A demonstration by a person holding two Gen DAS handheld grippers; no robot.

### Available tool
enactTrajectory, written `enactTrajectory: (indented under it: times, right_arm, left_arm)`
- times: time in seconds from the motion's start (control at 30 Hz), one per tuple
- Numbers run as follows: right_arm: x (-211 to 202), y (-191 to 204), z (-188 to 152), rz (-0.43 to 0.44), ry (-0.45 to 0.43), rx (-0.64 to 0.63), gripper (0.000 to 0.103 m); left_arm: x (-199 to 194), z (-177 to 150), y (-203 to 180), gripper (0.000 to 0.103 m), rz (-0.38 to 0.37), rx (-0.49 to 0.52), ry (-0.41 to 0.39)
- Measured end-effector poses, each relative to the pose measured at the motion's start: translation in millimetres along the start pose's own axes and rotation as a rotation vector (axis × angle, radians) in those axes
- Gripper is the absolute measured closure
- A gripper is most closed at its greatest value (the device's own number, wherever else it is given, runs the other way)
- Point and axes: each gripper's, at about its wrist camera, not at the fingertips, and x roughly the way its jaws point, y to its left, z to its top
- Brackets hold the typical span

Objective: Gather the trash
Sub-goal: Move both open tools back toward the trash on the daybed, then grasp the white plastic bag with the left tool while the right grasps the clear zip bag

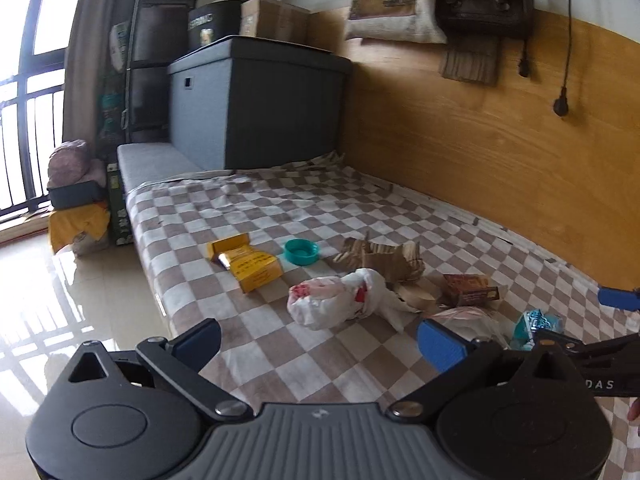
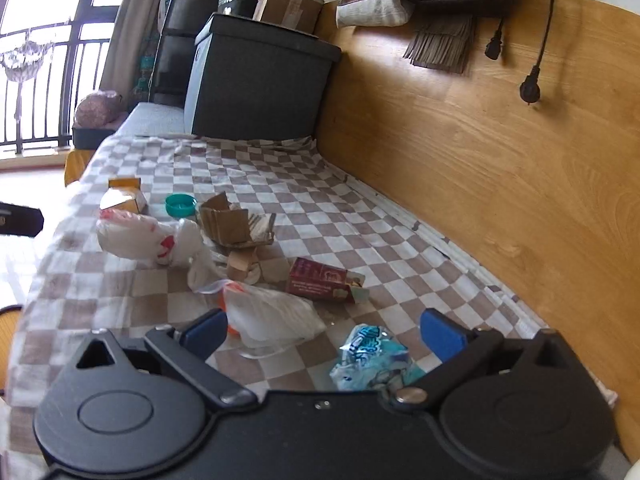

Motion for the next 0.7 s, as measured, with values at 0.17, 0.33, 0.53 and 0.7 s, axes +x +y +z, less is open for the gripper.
enactTrajectory:
  times: [0.17,0.33,0.53,0.7]
  right_arm:
    - [23,5,2,-0.039,0.032,-0.078,0.000]
    - [38,19,0,-0.033,0.012,-0.195,0.011]
    - [51,39,4,0.032,0.000,-0.310,0.042]
    - [65,65,4,-0.002,-0.025,-0.484,0.054]
  left_arm:
    - [27,15,-3,0.000,-0.044,0.126,-0.002]
    - [65,35,-10,0.000,-0.068,0.327,0.035]
    - [104,44,-19,0.000,-0.094,0.520,0.111]
    - [120,45,-20,0.001,-0.090,0.593,0.158]
